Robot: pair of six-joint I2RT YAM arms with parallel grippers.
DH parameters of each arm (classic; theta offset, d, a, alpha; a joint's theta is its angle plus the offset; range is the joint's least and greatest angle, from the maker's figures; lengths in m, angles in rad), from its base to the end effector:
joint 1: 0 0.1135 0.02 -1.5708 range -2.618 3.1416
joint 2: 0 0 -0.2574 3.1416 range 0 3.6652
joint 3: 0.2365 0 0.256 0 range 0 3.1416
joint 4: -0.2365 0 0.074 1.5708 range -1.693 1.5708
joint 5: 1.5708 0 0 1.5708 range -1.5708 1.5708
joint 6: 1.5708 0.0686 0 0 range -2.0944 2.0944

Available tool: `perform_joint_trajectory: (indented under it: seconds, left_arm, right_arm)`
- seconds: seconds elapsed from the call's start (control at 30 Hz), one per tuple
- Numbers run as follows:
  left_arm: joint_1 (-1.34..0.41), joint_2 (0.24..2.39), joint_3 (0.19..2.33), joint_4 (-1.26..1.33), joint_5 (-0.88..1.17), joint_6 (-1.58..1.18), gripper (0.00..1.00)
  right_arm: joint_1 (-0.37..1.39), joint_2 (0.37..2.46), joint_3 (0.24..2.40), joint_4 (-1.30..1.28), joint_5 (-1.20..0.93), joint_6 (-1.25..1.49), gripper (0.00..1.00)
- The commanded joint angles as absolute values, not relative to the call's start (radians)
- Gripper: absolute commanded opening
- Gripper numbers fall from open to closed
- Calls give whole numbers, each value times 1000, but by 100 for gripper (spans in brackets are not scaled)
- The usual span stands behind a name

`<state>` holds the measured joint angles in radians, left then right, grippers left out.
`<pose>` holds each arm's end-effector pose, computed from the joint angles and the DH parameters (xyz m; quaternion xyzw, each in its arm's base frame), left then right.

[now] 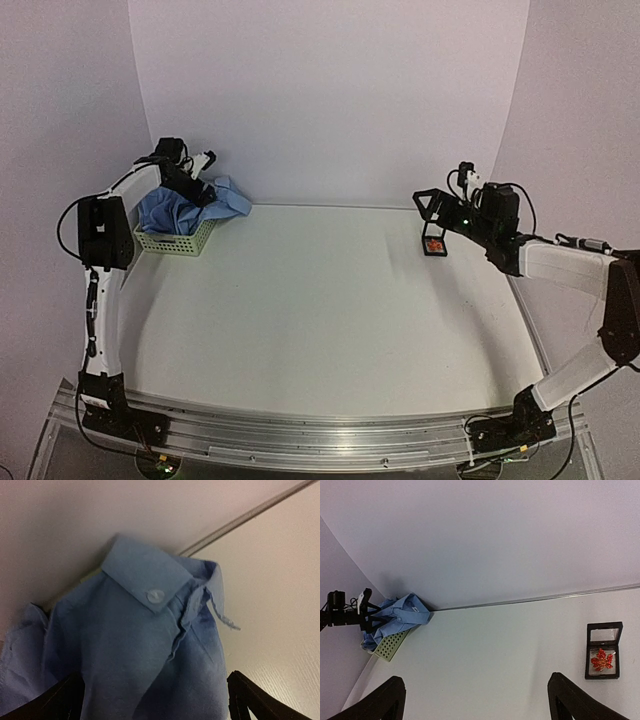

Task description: Pin the brooch onto the clothing

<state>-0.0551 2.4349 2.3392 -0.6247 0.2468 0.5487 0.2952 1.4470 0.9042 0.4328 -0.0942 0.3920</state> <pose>0.5730 -0.0484 0.2239 0.3173 0.8480 -0.0087 0.4244 0.3557 0.1149 0.2761 0.0046 0.7447 0.2575 0.6157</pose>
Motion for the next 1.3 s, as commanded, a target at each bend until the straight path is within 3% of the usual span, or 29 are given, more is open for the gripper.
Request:
perform_joint_trajectory:
  seconds: [0.0,0.03,0.07,0.13,0.17,0.23,0.5,0.73,1.03,1.27]
  left_arm:
    - [-62,2469,2373,-619,192,611,99]
    - [-59,2494,2410,-609,183,599,95]
    - [-59,2514,2444,-586,169,586,85]
    - [-59,2523,2472,-527,157,556,47]
    - [-61,2504,2462,-489,161,532,18]
    - [-67,2431,2388,-409,185,506,1]
    - [-92,2138,2104,-151,214,430,0]
    - [-110,1988,2102,-144,270,372,0]
    - [-227,1693,2028,-68,500,431,0]
    - [-350,1631,2119,-126,554,554,0]
  right_arm:
    - [329,1460,978,407,-100,365,98]
    - [334,1460,981,403,-99,364,98]
    - [338,1459,983,401,-100,364,98]
    - [347,1453,988,394,-107,364,98]
    - [352,1448,990,388,-112,363,98]
    - [361,1429,987,382,-113,362,98]
    - [400,1391,983,382,-90,363,98]
    - [457,1454,1094,379,-161,344,98]
    - [585,1517,1247,376,-338,287,98]
    - [620,1529,1394,495,-434,366,98]
